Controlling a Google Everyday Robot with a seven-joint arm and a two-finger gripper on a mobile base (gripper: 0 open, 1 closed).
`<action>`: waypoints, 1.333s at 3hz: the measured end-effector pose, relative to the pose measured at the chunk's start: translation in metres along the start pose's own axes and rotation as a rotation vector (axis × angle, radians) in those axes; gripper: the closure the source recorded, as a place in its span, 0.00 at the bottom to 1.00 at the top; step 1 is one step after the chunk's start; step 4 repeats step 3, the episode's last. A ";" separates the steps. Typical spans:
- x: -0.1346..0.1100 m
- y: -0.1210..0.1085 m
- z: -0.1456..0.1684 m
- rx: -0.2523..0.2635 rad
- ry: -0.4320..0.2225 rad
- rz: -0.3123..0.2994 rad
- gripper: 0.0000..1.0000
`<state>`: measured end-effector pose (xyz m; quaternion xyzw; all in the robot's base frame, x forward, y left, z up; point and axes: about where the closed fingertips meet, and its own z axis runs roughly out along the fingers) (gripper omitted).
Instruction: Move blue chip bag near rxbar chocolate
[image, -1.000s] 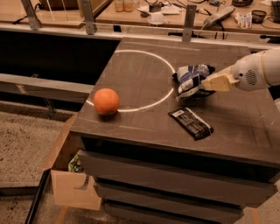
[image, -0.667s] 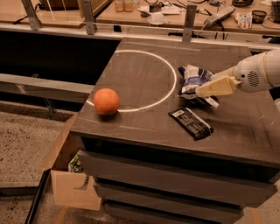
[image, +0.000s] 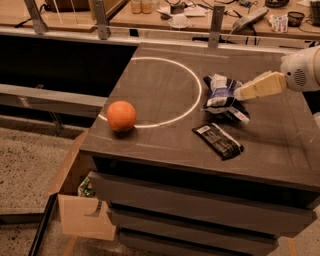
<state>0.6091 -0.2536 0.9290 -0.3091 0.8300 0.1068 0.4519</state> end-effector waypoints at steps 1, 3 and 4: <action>-0.015 -0.070 -0.020 0.250 -0.053 -0.056 0.00; -0.021 -0.121 -0.046 0.484 -0.079 -0.071 0.00; -0.021 -0.121 -0.046 0.484 -0.079 -0.071 0.00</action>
Offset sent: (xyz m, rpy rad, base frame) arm 0.0574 -0.1492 0.0742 -0.2814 -0.3815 -0.5037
